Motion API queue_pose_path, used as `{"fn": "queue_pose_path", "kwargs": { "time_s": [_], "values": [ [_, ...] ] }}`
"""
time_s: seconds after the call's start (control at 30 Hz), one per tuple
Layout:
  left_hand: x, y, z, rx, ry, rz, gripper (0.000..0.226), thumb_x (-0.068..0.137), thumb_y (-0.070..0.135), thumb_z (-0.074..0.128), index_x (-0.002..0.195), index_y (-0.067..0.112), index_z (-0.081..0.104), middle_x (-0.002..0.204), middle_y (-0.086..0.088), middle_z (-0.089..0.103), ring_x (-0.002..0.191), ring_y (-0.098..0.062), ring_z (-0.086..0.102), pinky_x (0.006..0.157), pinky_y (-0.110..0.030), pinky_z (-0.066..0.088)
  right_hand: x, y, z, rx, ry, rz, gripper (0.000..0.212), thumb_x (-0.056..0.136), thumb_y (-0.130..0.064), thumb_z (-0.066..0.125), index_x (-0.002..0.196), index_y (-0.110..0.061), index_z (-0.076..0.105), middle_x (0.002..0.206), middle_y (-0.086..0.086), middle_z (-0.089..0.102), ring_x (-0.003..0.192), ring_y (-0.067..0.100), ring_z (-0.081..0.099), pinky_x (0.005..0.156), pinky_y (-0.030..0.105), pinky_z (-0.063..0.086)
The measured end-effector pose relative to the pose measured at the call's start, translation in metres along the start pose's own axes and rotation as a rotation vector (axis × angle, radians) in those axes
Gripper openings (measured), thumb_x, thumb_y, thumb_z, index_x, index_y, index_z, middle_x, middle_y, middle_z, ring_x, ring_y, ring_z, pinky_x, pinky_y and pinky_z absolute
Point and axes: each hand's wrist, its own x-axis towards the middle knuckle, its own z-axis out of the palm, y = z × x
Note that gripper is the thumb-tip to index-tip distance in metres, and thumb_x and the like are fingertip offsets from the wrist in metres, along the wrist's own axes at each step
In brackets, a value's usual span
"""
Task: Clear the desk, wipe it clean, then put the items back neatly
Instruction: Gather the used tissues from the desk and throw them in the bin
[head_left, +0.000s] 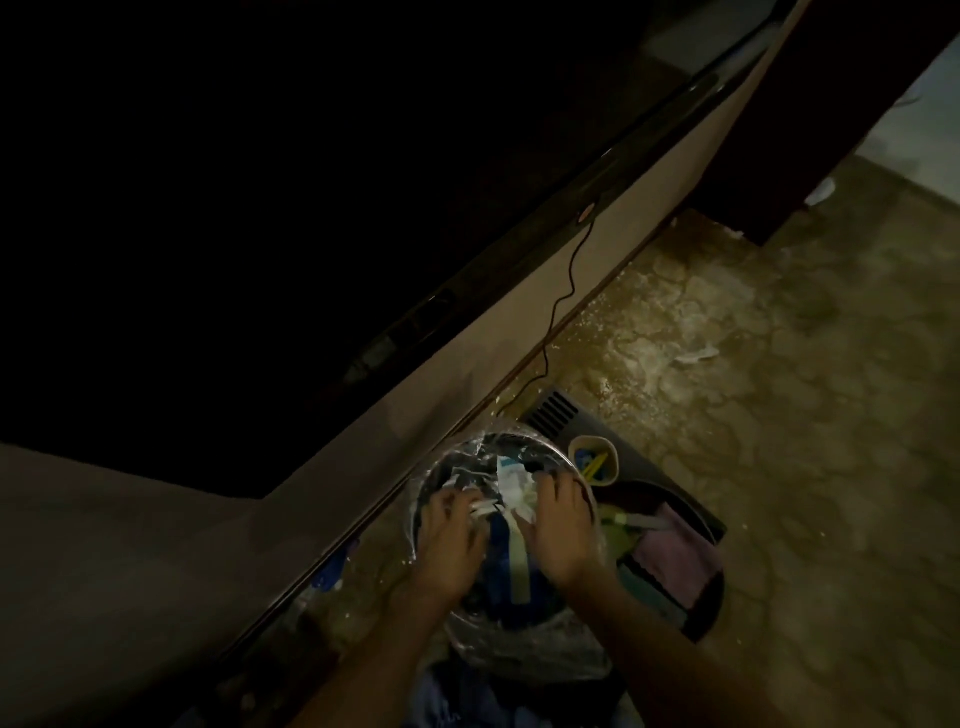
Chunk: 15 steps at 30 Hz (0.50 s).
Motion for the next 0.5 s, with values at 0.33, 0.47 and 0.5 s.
{"fn": "queue_pose_path", "kwargs": {
  "time_s": [0.33,0.47,0.5],
  "values": [
    [0.003,-0.001,-0.011,0.361,-0.271,0.084,0.056,0.1,0.033,0.034,0.151,0.025,0.013,0.158,-0.009,-0.004,0.145,-0.027,-0.004,0.117,-0.038,0.004,-0.01,0.006,-0.001,-0.08,-0.253,-0.066,0.098,0.075,-0.067,0.029,0.152,-0.013,0.002,0.159,0.014,0.002,0.146,0.029,0.004,0.117,0.039,0.009],
    [-0.001,0.016,-0.032,0.314,-0.182,0.154,0.063,0.085,0.054,0.028,0.143,0.03,0.034,0.154,-0.003,0.021,0.144,-0.021,0.011,0.118,-0.038,0.01,-0.02,0.004,-0.028,-0.047,-0.136,-0.198,0.118,0.064,-0.093,0.009,0.153,-0.015,0.007,0.159,0.006,0.01,0.146,0.022,0.009,0.117,0.034,0.007],
    [-0.002,0.021,-0.038,0.314,-0.143,0.164,0.069,0.079,0.057,0.024,0.141,0.031,0.038,0.153,-0.002,0.026,0.142,-0.02,0.016,0.117,-0.04,0.015,-0.024,0.003,-0.039,-0.021,-0.119,-0.212,0.117,0.064,-0.092,0.009,0.152,-0.014,0.011,0.158,0.004,0.013,0.145,0.021,0.012,0.116,0.033,0.009]
  ]
}}
